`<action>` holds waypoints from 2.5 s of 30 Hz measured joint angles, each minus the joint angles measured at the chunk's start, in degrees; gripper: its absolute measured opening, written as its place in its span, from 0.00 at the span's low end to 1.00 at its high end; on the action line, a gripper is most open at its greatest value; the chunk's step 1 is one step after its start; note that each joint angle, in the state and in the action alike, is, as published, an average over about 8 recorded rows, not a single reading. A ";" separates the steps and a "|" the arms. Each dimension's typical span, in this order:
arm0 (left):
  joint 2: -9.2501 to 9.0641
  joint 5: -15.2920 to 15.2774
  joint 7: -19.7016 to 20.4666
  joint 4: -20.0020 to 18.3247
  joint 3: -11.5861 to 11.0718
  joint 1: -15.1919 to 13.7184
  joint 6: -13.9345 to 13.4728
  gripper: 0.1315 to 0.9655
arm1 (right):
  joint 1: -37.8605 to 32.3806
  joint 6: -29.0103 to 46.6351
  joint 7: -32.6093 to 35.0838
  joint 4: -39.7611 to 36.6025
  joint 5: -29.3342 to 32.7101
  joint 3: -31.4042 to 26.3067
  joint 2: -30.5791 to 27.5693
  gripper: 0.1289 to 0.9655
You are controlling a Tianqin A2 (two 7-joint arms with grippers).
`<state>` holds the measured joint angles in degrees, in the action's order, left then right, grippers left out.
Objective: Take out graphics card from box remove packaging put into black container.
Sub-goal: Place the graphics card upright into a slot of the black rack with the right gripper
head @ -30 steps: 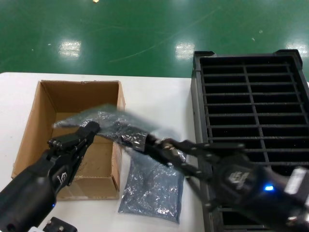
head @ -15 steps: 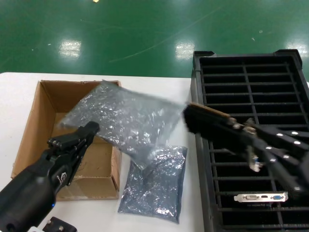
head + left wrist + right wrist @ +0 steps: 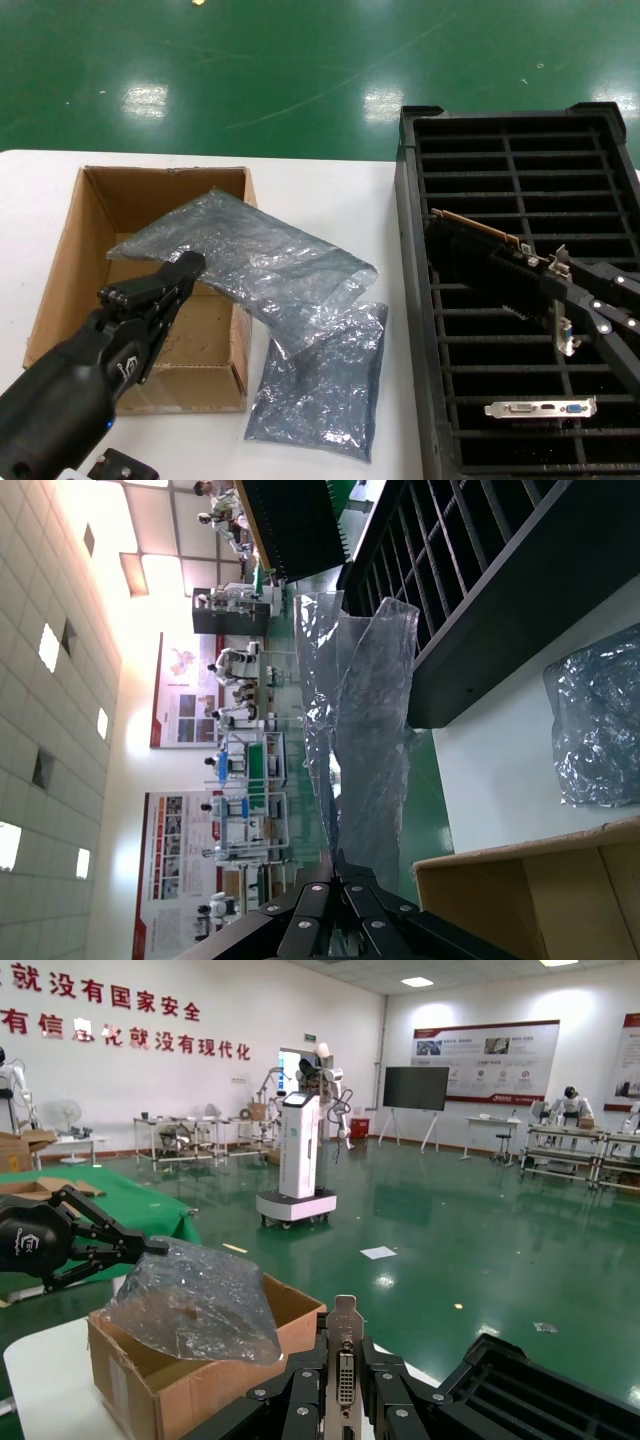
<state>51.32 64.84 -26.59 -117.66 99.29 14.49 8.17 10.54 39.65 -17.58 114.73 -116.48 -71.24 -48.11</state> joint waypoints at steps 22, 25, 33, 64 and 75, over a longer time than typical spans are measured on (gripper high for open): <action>0.02 -0.01 0.00 0.01 0.03 -0.01 0.03 0.01 | -14.67 9.16 -2.47 -2.53 4.24 -12.45 -10.70 0.07; 0.02 -0.01 0.01 0.02 0.03 -0.01 0.04 0.01 | -19.87 12.65 -3.90 -3.22 5.76 -15.81 -12.78 0.07; 0.02 0.00 0.02 0.02 0.03 -0.01 0.04 0.01 | -35.89 22.48 -9.38 -6.37 12.16 -24.92 -13.52 0.07; 0.01 -0.01 0.02 0.00 0.01 0.00 0.01 0.01 | -59.63 46.22 -18.96 -7.33 29.00 -35.58 -7.53 0.07; 0.00 -0.01 0.01 0.00 0.01 0.00 0.00 0.01 | -56.60 49.03 -20.02 -4.09 26.44 -33.66 -10.92 0.07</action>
<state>51.32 64.83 -26.58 -117.66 99.30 14.49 8.17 -46.06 88.68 -37.60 110.64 -90.04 -104.89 -59.03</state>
